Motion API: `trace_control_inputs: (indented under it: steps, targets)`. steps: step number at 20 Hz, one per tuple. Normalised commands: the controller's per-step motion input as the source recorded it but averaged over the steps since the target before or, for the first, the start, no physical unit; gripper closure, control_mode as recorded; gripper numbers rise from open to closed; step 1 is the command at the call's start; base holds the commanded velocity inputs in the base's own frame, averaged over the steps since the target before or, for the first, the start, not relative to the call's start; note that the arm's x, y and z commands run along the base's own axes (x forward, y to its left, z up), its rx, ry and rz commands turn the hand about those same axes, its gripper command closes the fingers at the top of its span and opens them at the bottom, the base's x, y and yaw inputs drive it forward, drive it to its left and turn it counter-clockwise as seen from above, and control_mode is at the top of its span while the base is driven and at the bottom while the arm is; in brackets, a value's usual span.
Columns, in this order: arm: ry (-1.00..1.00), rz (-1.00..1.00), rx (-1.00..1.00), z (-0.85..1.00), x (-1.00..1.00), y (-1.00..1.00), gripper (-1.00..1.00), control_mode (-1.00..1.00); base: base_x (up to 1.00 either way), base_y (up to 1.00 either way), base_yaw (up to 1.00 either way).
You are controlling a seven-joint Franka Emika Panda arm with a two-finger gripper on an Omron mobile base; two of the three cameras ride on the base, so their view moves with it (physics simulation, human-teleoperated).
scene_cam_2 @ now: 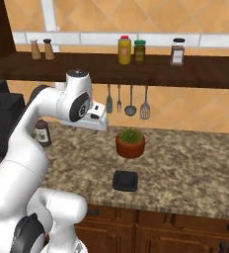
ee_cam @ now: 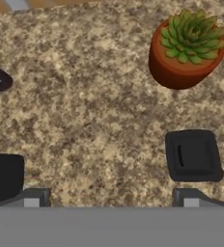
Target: Close the lid blender by securely placing the lid on top.
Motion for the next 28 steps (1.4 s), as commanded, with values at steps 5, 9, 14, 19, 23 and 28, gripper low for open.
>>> trace_control_inputs:
  steps: [5,9,14,19,23,28]
  targets:
    - [0.09,-0.03,0.03,-0.83,-0.09,-0.91,-1.0,-1.0,0.0,0.0,0.0]
    - [0.08,-0.01,0.0,-0.62,0.0,-0.59,-1.0,-1.0,0.0,0.0,0.0]
    - [0.11,0.0,-0.01,-0.74,0.0,-0.41,-1.0,-1.0,0.0,0.0,0.0]
    - [0.05,0.0,-0.02,-0.56,0.09,-0.32,-1.0,-1.0,0.0,0.0,0.0]
    - [0.0,0.0,0.0,-0.22,0.14,-0.09,-1.0,-1.0,0.0,0.0,0.0]
    - [0.0,0.0,0.0,-0.25,0.12,-0.15,-1.0,-1.0,0.0,0.0,0.0]
